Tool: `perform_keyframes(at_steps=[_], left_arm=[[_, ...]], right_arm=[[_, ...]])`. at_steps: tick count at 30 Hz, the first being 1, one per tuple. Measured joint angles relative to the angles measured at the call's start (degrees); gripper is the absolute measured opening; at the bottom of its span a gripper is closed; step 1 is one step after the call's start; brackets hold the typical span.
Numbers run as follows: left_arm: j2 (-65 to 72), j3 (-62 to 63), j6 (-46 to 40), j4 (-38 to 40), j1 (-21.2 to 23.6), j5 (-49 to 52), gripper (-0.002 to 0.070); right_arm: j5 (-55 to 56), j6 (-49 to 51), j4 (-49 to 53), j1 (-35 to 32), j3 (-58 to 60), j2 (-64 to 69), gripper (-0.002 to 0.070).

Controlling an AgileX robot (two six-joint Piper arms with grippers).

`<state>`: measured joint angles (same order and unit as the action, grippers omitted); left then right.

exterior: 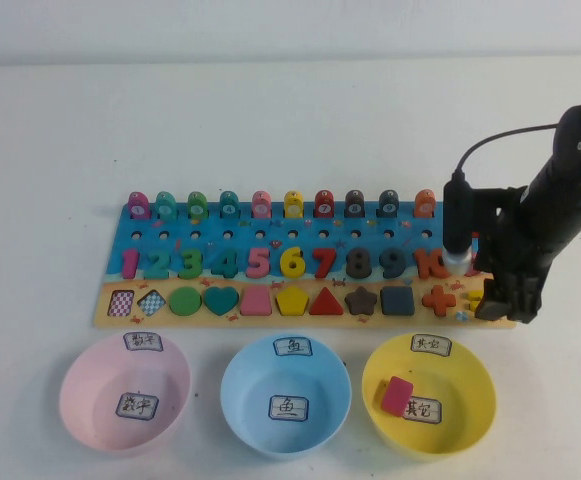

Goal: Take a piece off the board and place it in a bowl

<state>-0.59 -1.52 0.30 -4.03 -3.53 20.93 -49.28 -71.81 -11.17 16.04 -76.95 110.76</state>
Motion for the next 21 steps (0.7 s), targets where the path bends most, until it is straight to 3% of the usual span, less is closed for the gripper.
perform_keyframes(at_steps=[14, 21], left_arm=[[0.0, 0.0, -0.3, 0.0, 0.0, 0.0, -0.0005], [0.0, 0.0, 0.0, 0.0, 0.0, 0.0, -0.0005]], right_arm=[[1.2, 0.0, 0.2, 0.0, 0.0, 0.9, 0.0478], [1.0, 0.0, 0.3, -0.1, 0.0, 0.9, 0.0425]])
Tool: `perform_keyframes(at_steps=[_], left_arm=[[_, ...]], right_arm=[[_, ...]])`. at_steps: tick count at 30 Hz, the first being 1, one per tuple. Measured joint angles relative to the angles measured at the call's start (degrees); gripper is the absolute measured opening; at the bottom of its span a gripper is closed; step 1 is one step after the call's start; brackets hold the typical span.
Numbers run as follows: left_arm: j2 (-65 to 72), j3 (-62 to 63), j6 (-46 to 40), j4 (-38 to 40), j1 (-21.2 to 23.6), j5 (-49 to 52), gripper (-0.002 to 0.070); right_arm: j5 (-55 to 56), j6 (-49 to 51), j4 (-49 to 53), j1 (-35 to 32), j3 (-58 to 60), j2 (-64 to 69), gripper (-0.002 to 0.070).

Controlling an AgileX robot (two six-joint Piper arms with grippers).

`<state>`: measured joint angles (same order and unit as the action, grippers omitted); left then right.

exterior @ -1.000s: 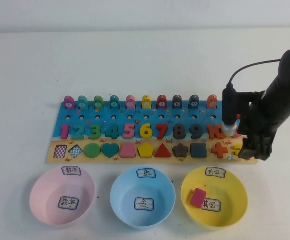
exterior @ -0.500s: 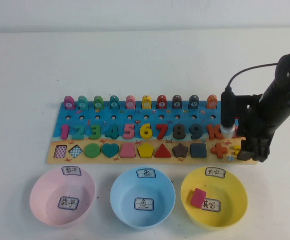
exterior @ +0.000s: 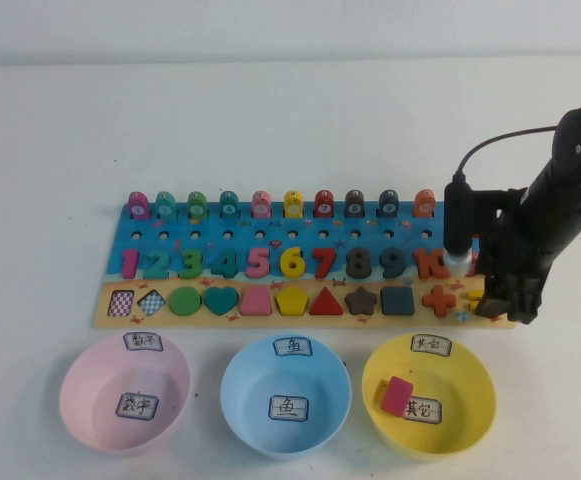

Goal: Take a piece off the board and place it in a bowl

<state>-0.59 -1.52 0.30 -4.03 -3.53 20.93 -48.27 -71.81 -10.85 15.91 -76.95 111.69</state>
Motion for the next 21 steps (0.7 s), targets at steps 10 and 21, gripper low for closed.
perform_keyframes(at_steps=[10, 21], left_arm=[[0.0, 0.0, 0.0, 0.0, 0.0, 0.0, -0.0005], [0.0, 0.0, 0.0, 0.0, 0.0, 0.0, -0.0005]], right_arm=[[-1.8, 0.0, -0.2, -0.2, 0.0, -0.6, 0.0398], [-1.9, 0.0, -1.9, -0.2, 0.0, 0.3, 0.0395]])
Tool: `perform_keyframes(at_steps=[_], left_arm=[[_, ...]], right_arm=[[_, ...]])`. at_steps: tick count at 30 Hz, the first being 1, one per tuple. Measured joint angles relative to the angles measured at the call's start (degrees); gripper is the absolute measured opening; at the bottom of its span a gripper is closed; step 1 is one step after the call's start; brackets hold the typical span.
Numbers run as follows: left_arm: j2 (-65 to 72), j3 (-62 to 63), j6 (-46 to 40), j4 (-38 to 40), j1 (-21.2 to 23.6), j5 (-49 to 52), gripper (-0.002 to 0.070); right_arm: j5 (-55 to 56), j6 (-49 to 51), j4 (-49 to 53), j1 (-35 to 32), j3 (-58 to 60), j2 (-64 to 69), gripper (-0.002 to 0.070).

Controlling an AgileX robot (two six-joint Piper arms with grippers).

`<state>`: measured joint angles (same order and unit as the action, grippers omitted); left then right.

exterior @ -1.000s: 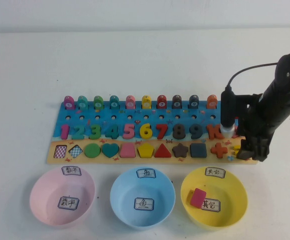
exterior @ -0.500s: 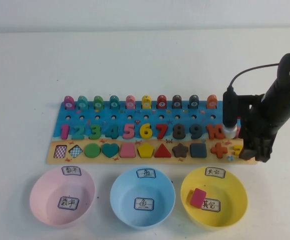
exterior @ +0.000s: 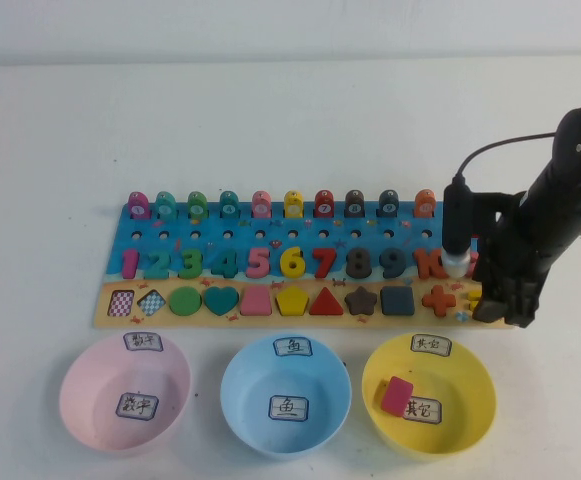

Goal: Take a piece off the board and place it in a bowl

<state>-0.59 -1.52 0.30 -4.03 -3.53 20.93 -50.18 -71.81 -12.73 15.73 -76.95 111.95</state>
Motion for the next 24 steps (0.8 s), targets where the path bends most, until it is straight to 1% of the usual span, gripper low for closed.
perform_keyframes(at_steps=[9, 13, 21, 24], left_arm=[[0.0, 0.0, 0.0, 0.0, 0.0, 0.0, -0.0005], [0.0, 0.0, 0.0, 0.0, 0.0, 0.0, -0.0005], [0.0, 0.0, 0.0, 0.0, 0.0, 0.0, -0.0005], [0.0, 0.0, 0.0, 0.0, 0.0, 0.0, -0.0005]], right_arm=[[0.0, 0.0, -0.1, 0.0, 0.0, 0.1, 0.0394], [0.0, 0.0, -0.1, 0.0, 0.0, 0.1, 0.0381], [-0.1, 0.0, -0.3, 0.0, 0.0, 0.1, 0.0290], [-0.1, 0.0, -0.3, 0.0, 0.0, 0.1, 0.0271]])
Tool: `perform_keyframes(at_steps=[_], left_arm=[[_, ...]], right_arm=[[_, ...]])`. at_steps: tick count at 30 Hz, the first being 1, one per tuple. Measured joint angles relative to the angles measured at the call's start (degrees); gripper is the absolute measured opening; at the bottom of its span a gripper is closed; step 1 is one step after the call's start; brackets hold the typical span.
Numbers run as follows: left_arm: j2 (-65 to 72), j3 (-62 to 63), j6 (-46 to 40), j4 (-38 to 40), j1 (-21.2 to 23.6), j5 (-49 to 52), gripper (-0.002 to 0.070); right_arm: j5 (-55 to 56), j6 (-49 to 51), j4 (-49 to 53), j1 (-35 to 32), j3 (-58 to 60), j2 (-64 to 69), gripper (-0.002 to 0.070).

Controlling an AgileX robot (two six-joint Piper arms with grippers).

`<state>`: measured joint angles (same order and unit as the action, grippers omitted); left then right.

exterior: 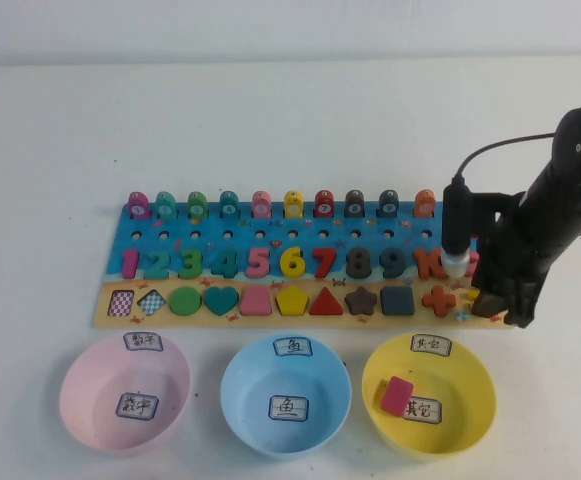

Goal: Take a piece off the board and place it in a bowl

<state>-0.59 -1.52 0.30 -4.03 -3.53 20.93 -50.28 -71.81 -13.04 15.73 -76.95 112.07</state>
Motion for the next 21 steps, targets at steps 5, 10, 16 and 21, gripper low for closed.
perform_keyframes(at_steps=[5, 10, 16, 21], left_arm=[[0.0, 0.0, 0.0, 0.0, 0.0, 0.0, -0.0005], [0.0, 0.0, 0.0, 0.0, 0.0, 0.0, -0.0005], [0.0, 0.0, 0.0, 0.0, 0.0, 0.0, -0.0005], [0.0, 0.0, 0.0, 0.0, 0.0, 0.0, -0.0005]], right_arm=[[0.0, 0.0, 0.3, 0.0, 0.0, 0.0, 0.0255], [-0.2, -0.1, 0.8, 0.0, 0.0, 0.0, 0.0205], [-0.3, -0.7, 1.2, 0.0, -0.1, 0.0, 0.0198], [-0.3, -0.8, 1.2, 0.0, -0.1, 0.0, 0.0198]])
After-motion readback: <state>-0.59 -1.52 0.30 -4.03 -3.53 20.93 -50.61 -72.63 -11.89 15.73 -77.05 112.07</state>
